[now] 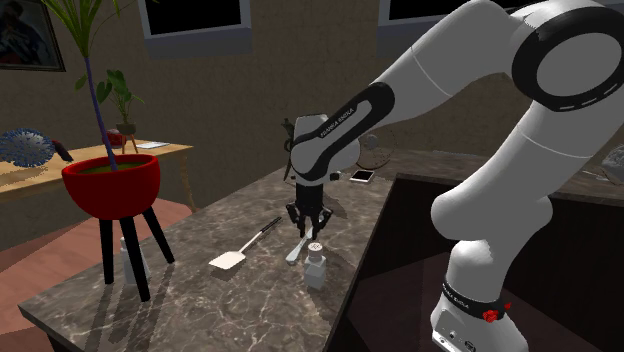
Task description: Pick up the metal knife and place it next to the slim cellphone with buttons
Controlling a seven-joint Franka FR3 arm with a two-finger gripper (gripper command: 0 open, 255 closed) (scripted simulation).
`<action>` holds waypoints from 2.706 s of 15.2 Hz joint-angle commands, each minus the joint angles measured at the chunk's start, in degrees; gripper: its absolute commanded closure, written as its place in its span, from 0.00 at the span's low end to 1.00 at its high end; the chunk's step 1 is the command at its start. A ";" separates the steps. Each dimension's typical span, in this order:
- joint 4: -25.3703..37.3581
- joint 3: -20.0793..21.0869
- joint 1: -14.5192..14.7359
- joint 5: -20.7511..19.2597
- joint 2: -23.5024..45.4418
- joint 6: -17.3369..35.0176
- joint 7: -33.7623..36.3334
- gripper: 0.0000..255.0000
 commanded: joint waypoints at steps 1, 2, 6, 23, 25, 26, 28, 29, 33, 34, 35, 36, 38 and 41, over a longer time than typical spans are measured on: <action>0.00 0.00 0.00 0.00 0.00 0.00 0.00 1.00; 0.00 0.00 0.00 0.00 0.00 0.00 0.00 1.00; 0.00 0.00 0.00 0.00 0.00 0.00 0.00 1.00; 6.11 -7.69 3.04 -0.39 -7.93 -14.09 -1.06 1.00; 5.87 -9.42 1.47 -1.68 -7.03 -13.60 -3.62 1.00; 5.86 -10.24 0.62 -2.36 -6.48 -13.34 -4.86 1.00; 6.03 -11.77 -1.17 -3.81 -5.19 -12.79 -7.25 1.00; 6.22 -12.48 -2.11 -4.57 -4.46 -12.51 -8.40 1.00; 7.65 -15.03 -6.04 -7.86 -0.92 -11.39 -12.59 1.00; 8.18 -15.60 -7.03 -8.75 0.11 -11.12 -13.52 1.00; 8.78 -16.14 -8.03 -9.65 1.20 -10.86 -14.42 1.00; 9.44 -16.68 -9.01 -10.59 2.34 -10.62 -15.26 1.00; 10.97 -17.66 -10.95 -12.52 4.75 -10.19 -16.81 1.00; 13.76 -18.98 -13.74 -15.55 8.71 -9.72 -18.80 1.00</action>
